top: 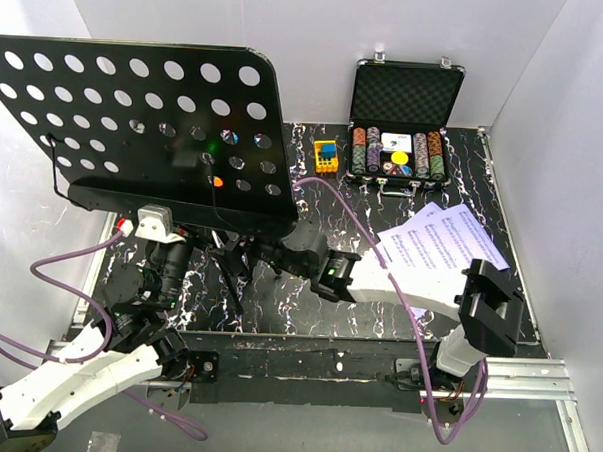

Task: Pack up the instrument practice props

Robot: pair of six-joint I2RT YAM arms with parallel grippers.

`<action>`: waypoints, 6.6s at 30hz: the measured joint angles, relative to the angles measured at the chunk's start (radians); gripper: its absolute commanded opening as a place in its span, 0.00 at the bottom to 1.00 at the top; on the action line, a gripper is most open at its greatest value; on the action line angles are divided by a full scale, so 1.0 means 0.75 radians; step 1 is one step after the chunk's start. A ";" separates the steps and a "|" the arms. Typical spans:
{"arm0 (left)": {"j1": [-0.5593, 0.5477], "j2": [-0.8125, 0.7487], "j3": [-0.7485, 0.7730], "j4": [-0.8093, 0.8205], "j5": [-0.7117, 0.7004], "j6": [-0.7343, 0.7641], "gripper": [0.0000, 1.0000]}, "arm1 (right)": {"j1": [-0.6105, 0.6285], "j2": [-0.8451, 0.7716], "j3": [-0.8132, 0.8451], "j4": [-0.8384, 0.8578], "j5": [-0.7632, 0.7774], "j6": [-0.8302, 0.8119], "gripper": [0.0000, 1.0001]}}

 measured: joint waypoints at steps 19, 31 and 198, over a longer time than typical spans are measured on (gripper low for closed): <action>0.001 -0.077 0.024 -0.154 0.033 -0.063 0.00 | 0.101 0.210 0.148 0.058 0.269 -0.119 0.37; 0.005 -0.009 0.051 -0.161 0.085 -0.052 0.00 | 0.098 0.232 0.139 0.095 0.391 -0.173 0.72; 0.014 1.499 0.188 0.289 0.193 0.017 0.85 | -0.553 -0.023 -0.687 -0.185 -0.559 1.099 0.01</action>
